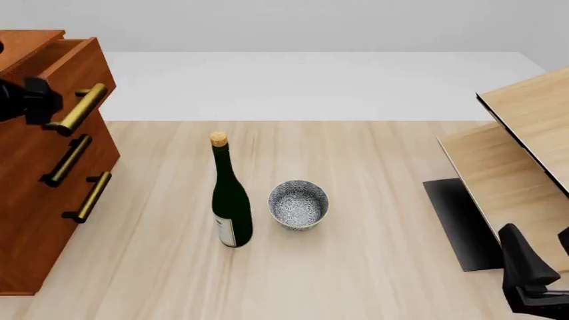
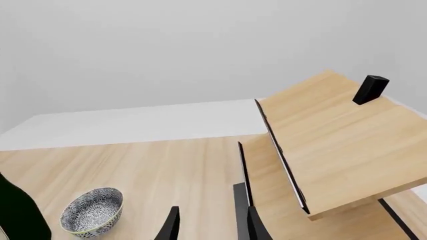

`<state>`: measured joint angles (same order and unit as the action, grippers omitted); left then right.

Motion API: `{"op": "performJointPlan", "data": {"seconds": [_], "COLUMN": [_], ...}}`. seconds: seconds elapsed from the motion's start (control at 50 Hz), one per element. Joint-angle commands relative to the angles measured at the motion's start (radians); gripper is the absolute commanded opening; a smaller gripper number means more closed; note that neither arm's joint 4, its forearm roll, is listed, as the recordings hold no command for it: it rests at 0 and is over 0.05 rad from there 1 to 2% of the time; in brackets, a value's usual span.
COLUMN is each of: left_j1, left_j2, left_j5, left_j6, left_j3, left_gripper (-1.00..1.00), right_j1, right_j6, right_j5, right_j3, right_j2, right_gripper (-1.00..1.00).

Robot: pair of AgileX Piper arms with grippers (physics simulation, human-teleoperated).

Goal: Close the bottom drawer of the cabinet and open the top drawer.

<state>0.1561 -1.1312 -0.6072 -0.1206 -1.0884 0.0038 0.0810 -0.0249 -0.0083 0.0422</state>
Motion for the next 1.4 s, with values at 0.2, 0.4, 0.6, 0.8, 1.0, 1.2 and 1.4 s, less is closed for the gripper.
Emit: {"op": "performJointPlan", "data": {"seconds": [0.2, 0.4, 0.6, 0.8, 1.0, 1.2, 1.4], "left_j1": [-0.001, -0.024, -0.069, -0.141, -0.203, -0.246, -0.275], "left_j2": [0.009, 0.002, -0.012, -0.046, -0.077, -0.099, -0.105], "left_j5": [0.046, 0.054, 0.057, 0.07, 0.071, 0.083, 0.094], "left_j6": [0.029, 0.061, 0.085, 0.119, 0.134, 0.155, 0.179], "left_j3": [0.088, 0.096, 0.082, 0.061, 0.026, 0.012, 0.015], "left_gripper": [1.0, 1.0, 1.0, 1.0, 1.0, 1.0, 1.0], "right_j1": [-0.001, -0.001, -0.002, -0.008, -0.011, -0.012, -0.013], "right_j6": [-0.001, -0.002, -0.001, 0.004, 0.011, 0.015, 0.014], "right_j5": [-0.003, -0.004, -0.009, -0.022, -0.033, -0.038, -0.038], "right_j3": [0.001, 0.001, 0.0, -0.001, -0.002, -0.002, -0.001], "right_j2": [0.002, 0.003, 0.009, 0.023, 0.038, 0.043, 0.042], "right_gripper": [1.0, 1.0, 1.0, 1.0, 1.0, 1.0, 1.0]}}
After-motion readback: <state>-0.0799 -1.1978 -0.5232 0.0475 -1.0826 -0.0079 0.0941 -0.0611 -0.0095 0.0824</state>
